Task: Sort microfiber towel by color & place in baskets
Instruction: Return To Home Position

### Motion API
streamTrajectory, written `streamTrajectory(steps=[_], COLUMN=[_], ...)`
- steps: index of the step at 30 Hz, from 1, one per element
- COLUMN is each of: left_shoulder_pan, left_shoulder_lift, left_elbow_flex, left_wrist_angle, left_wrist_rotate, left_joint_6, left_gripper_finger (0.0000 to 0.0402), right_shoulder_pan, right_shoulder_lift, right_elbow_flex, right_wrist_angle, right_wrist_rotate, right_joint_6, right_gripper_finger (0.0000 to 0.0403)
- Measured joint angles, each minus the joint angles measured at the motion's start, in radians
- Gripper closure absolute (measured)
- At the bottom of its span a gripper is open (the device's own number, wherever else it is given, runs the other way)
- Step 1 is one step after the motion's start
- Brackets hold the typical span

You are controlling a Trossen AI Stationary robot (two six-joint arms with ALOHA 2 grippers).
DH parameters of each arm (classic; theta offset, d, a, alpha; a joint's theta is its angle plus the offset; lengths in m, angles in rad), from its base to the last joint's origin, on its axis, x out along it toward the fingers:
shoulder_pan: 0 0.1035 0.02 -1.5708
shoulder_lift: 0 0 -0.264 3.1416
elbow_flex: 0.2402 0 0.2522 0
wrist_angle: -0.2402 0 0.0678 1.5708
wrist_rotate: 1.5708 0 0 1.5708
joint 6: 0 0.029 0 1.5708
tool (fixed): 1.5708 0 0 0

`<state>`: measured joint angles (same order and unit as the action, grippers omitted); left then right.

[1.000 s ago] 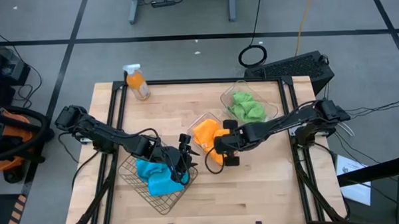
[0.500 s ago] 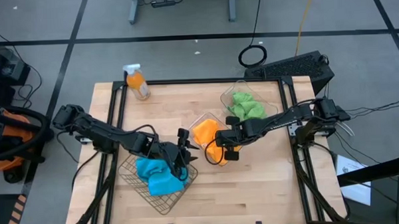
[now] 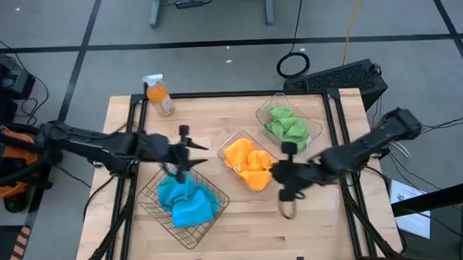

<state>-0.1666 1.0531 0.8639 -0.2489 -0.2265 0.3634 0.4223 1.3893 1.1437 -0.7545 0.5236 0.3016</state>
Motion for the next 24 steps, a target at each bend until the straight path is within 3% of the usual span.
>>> streamTrajectory(steps=[5,9,17,24], left_shoulder_pan=[0.008,0.007,0.007,0.007], left_shoulder_lift=[-0.189,-0.31,-0.435,-0.491], left_elbow_flex=[-0.141,-0.233,-0.392,-0.489], left_wrist_angle=[0.069,0.126,0.209,0.278], left_wrist_rotate=[0.097,0.096,0.097,0.095], left_joint_6=[-0.038,-0.093,-0.123,-0.14], left_gripper_finger=[0.0273,0.0316,0.0392,0.0392], right_shoulder_pan=[0.165,0.246,0.264,0.264], right_shoulder_lift=[-0.138,-0.222,-0.377,-0.519], right_elbow_flex=[-0.108,-0.237,-0.507,-0.685], right_wrist_angle=[0.109,0.283,0.561,0.763], right_wrist_rotate=[0.137,0.155,0.156,0.123], right_joint_6=[0.062,0.023,-0.087,-0.172], right_gripper_finger=[0.0403,0.0403,0.0403,0.0403])
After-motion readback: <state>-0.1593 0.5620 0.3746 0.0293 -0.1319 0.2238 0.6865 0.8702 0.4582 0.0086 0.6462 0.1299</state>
